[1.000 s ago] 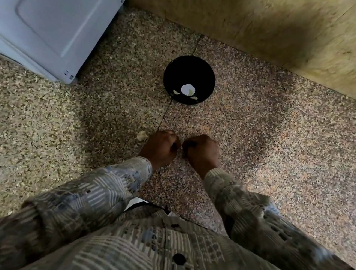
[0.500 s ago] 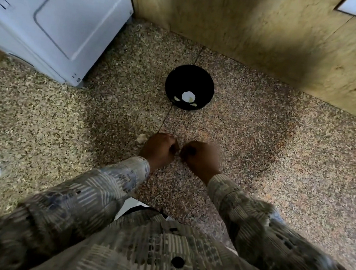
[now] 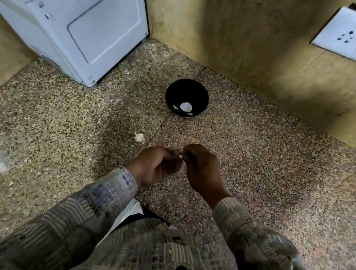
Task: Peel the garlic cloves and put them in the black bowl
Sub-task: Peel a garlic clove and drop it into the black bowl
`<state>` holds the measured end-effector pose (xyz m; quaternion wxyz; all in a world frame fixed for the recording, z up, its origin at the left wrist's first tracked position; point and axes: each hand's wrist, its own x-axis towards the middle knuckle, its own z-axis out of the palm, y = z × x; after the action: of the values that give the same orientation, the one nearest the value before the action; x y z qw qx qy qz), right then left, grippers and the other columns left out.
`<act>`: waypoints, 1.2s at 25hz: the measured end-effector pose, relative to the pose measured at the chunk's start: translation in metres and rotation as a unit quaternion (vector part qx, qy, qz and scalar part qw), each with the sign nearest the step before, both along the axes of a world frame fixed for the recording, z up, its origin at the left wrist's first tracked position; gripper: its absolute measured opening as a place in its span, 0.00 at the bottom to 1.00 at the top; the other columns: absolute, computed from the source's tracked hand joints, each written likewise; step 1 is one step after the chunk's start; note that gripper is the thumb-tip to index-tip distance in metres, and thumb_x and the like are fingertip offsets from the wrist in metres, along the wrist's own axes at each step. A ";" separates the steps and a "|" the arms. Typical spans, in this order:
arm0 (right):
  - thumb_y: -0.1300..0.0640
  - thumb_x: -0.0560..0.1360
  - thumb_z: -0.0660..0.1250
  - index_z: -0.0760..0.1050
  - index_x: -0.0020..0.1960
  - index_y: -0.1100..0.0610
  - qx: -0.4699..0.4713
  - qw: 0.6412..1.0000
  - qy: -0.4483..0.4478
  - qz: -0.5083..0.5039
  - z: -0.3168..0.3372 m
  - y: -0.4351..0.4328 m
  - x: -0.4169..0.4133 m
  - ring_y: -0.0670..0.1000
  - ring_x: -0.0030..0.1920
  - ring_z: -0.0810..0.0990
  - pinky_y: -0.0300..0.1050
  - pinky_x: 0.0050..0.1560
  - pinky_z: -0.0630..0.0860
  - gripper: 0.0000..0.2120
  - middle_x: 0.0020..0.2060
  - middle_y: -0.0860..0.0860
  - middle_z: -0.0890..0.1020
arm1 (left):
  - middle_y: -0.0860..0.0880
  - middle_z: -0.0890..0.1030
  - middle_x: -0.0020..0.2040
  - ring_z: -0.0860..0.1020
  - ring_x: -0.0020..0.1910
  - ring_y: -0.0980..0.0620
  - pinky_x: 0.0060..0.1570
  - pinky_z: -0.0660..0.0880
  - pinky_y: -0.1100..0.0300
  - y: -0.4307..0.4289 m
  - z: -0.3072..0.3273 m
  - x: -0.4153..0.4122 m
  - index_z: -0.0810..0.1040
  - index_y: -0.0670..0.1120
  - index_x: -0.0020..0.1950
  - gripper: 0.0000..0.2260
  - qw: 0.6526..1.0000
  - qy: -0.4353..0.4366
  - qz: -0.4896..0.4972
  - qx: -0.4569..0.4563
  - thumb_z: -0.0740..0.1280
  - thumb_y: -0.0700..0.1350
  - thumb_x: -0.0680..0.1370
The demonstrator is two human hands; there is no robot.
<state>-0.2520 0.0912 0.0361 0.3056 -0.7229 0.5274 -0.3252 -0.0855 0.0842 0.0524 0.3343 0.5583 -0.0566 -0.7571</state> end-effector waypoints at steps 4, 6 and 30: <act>0.69 0.78 0.65 0.78 0.47 0.60 0.216 0.967 -0.123 -0.053 0.039 0.001 -0.010 0.53 0.40 0.81 0.40 0.40 0.77 0.07 0.39 0.54 0.82 | 0.40 0.85 0.43 0.85 0.41 0.46 0.44 0.84 0.54 0.025 0.022 -0.017 0.83 0.37 0.49 0.04 0.981 -0.104 0.001 -0.162 0.68 0.34 0.79; 0.71 0.78 0.60 0.76 0.45 0.60 0.370 0.894 -0.247 -0.043 0.058 0.004 -0.017 0.52 0.38 0.78 0.45 0.41 0.79 0.10 0.37 0.54 0.79 | 0.41 0.87 0.45 0.85 0.43 0.42 0.47 0.83 0.50 0.040 0.030 -0.022 0.86 0.39 0.51 0.04 0.927 -0.227 -0.034 -0.298 0.73 0.36 0.77; 0.66 0.81 0.66 0.80 0.56 0.67 0.250 0.882 -0.394 0.066 0.125 0.068 -0.059 0.64 0.49 0.84 0.63 0.57 0.81 0.07 0.49 0.69 0.84 | 0.35 0.85 0.48 0.84 0.43 0.44 0.45 0.82 0.59 0.101 0.112 -0.055 0.84 0.35 0.54 0.10 0.951 -0.057 0.089 -0.289 0.73 0.37 0.74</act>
<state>-0.3113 0.1594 0.1611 0.6791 -0.4685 0.3784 -0.4196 -0.1401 0.1854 0.1642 0.5439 0.4826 -0.2420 -0.6424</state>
